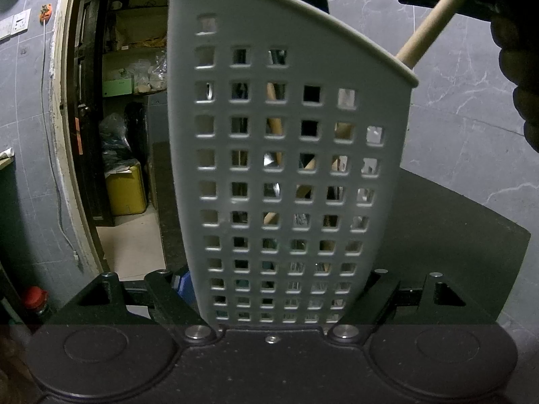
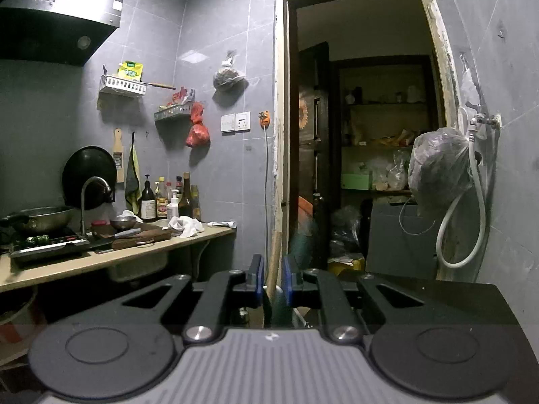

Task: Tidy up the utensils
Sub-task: 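Open the right tool over the basket to drop the knife in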

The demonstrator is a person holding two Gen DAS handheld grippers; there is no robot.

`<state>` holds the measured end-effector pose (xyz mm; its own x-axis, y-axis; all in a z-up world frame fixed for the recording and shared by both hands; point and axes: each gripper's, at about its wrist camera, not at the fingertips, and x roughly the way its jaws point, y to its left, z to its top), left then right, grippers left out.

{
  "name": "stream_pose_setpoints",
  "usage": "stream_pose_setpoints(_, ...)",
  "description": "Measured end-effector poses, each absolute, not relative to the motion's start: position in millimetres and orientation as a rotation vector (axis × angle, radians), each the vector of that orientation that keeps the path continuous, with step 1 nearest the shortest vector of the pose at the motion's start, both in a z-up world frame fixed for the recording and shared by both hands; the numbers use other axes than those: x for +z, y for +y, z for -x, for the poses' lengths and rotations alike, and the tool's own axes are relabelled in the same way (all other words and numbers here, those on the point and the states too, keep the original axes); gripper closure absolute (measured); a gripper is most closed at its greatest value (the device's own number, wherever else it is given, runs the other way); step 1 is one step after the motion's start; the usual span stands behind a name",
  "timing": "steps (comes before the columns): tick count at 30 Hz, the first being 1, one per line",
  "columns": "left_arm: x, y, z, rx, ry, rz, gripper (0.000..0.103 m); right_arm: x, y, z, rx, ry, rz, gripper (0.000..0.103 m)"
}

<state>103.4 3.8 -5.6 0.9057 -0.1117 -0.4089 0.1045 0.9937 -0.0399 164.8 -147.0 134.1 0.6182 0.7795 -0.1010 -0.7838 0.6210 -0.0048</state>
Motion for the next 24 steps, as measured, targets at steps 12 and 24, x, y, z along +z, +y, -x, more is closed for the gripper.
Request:
stream_pose_setpoints(12,-4,4,-103,-0.111,0.423,0.017,0.02,134,-150,-167,0.891,0.112,0.04,0.088)
stream_pose_setpoints(24,-4,5,-104,-0.109,0.424,0.014,0.02,132,-172,-165,0.862,0.065,-0.05,0.06)
